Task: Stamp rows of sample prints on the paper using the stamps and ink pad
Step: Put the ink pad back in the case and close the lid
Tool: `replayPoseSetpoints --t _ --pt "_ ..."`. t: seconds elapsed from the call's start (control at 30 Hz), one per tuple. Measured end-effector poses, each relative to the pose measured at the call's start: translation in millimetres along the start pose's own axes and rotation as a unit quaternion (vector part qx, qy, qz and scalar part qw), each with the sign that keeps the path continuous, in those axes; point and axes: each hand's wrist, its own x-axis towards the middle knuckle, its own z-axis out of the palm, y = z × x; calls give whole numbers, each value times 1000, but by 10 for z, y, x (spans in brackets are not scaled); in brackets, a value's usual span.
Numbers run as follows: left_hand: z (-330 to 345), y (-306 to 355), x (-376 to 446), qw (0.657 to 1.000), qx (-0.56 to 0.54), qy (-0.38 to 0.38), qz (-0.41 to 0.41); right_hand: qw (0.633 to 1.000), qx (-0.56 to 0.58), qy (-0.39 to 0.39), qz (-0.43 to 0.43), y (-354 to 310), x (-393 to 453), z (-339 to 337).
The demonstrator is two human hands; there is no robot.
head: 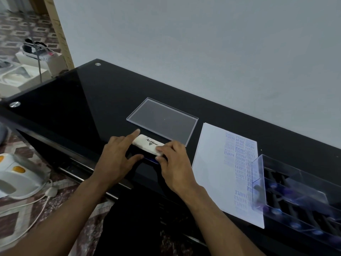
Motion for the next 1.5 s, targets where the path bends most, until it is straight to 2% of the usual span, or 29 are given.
replayPoseSetpoints --t 0.07,0.4,0.63,0.8,0.9,1.03,1.1,1.5 --pt "7 -29 24 999 31 3 14 1000 -1 -7 15 -5 -30 43" --pt "1 -20 64 1000 13 -22 -12 995 2 -10 99 -76 -59 72" --pt "-55 40 57 999 3 -46 -24 986 -127 -15 104 -184 -85 45" --pt "-13 158 13 998 -17 -36 -47 987 -121 -10 106 -175 -116 92" --pt "22 282 -44 996 -68 -19 -63 990 -59 14 125 -129 -163 68" --pt "82 574 -106 988 -140 11 -69 993 -32 25 110 -50 -290 -143" --pt "117 766 -115 986 -155 12 -62 991 -11 45 128 25 -360 -294" --pt "694 2192 -123 977 -208 -46 5 965 -3 142 220 727 -890 -1583"
